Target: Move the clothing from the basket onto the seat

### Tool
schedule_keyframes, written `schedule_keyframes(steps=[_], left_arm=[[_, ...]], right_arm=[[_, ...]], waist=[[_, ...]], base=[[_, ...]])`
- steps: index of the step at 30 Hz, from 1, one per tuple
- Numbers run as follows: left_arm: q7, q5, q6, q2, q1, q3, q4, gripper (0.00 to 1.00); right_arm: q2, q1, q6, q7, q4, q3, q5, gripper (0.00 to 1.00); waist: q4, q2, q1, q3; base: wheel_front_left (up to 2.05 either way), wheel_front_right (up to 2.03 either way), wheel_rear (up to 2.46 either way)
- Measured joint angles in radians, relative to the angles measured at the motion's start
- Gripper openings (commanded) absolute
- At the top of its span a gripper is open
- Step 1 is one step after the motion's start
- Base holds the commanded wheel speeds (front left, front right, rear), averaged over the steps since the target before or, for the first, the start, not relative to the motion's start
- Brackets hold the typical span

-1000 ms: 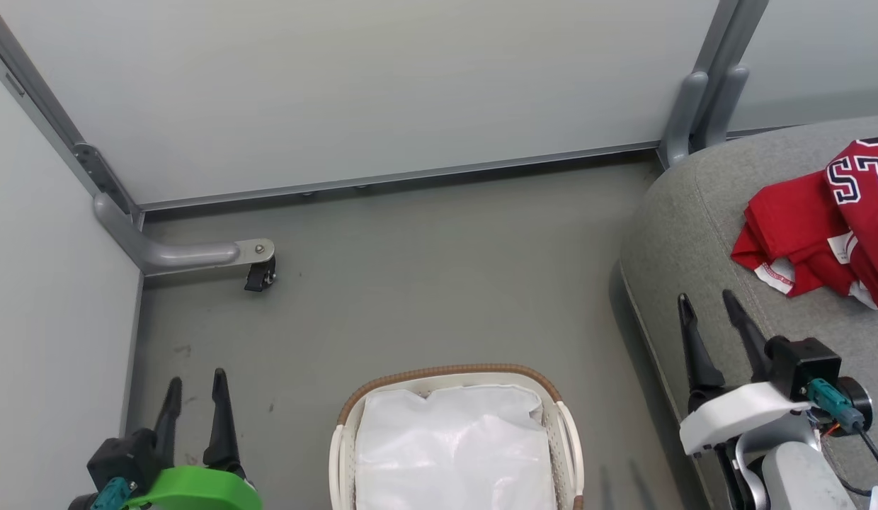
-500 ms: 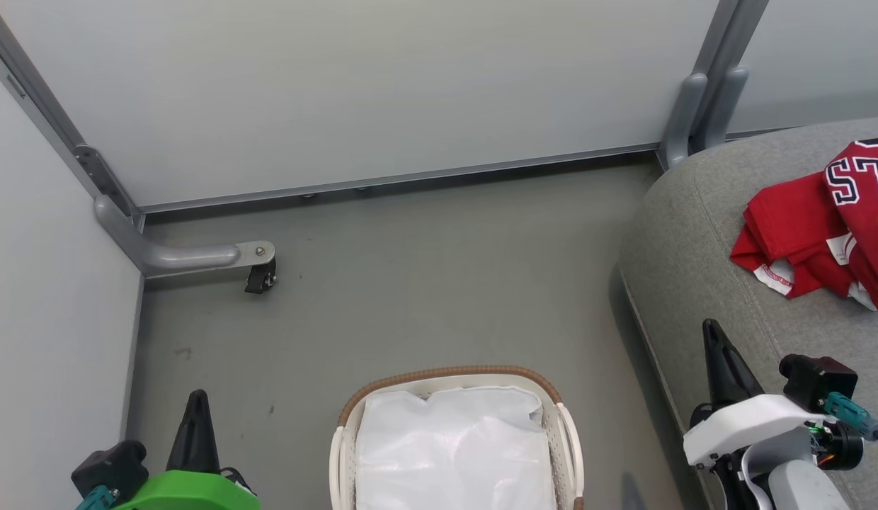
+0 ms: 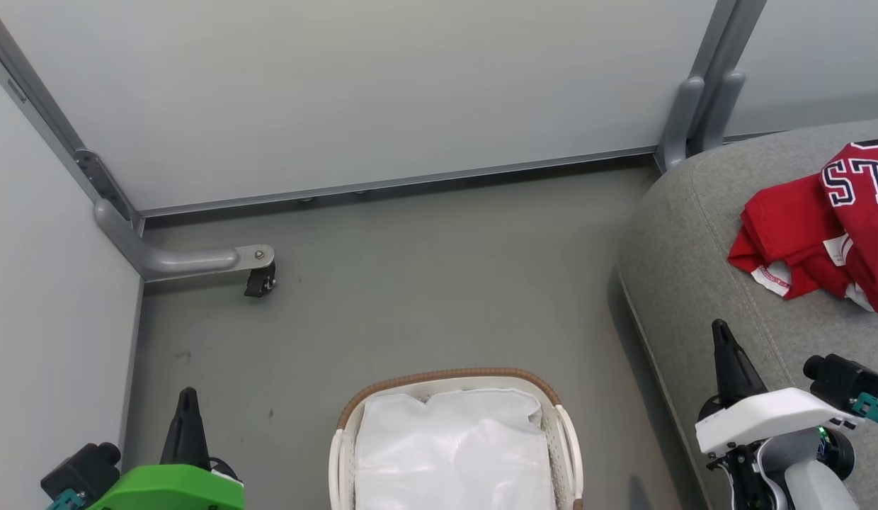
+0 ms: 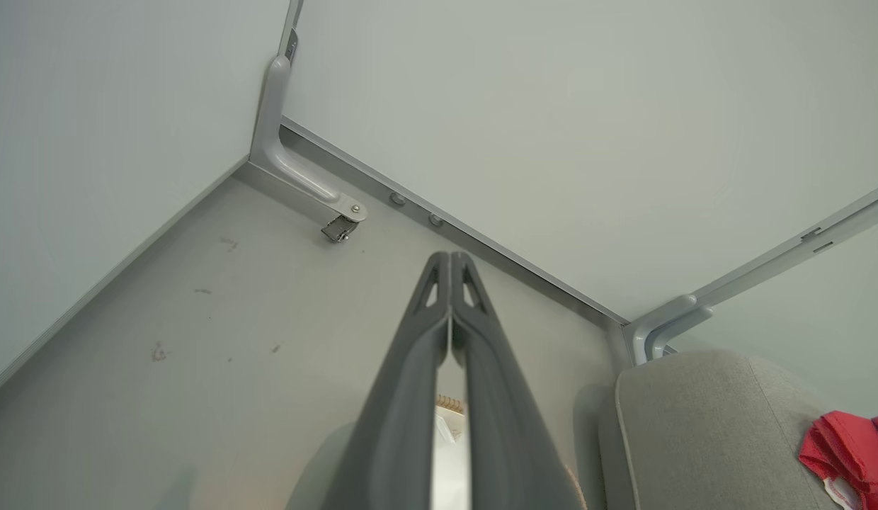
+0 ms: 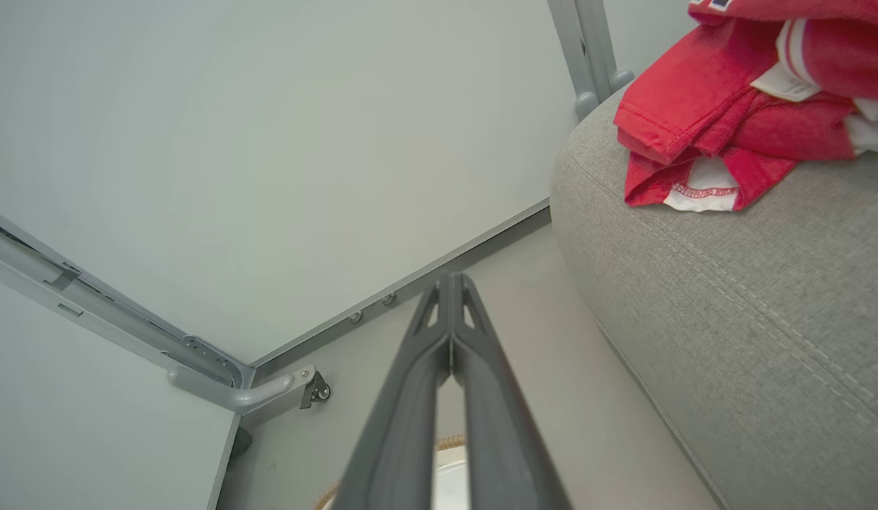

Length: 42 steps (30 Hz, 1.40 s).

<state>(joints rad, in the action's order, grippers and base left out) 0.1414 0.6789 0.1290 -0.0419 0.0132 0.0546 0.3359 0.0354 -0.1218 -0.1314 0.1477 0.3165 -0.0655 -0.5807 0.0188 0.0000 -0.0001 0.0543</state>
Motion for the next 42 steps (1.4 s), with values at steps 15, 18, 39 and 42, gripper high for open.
schedule_keyframes(steps=[15,18,39,42], left_arm=[[-0.053,0.198,0.0,0.0,0.02,0.011,-0.017,0.0],[-0.063,0.233,0.0,-0.001,0.021,0.013,-0.021,0.0],[-0.124,0.457,0.0,-0.001,0.044,0.03,-0.043,0.0],[-0.133,0.488,0.0,-0.001,0.045,0.031,-0.045,0.0]], right_arm=[[0.003,0.004,0.0,-0.057,-0.015,-0.011,-0.22,0.0],[0.003,0.004,0.0,-0.067,-0.018,-0.013,-0.259,0.0],[0.006,0.005,0.0,-0.13,-0.035,-0.023,-0.508,0.0],[0.006,0.005,0.0,-0.138,-0.037,-0.025,-0.541,0.0]], waist=[[-0.003,0.0,0.0,-0.008],[-0.003,0.0,0.0,-0.009],[-0.007,0.0,0.0,-0.02],[-0.008,0.0,0.0001,-0.021]], base=[[0.0,0.0,0.0],[0.0,0.0,0.0],[0.0,0.0,0.0],[0.0,0.0,0.0]])
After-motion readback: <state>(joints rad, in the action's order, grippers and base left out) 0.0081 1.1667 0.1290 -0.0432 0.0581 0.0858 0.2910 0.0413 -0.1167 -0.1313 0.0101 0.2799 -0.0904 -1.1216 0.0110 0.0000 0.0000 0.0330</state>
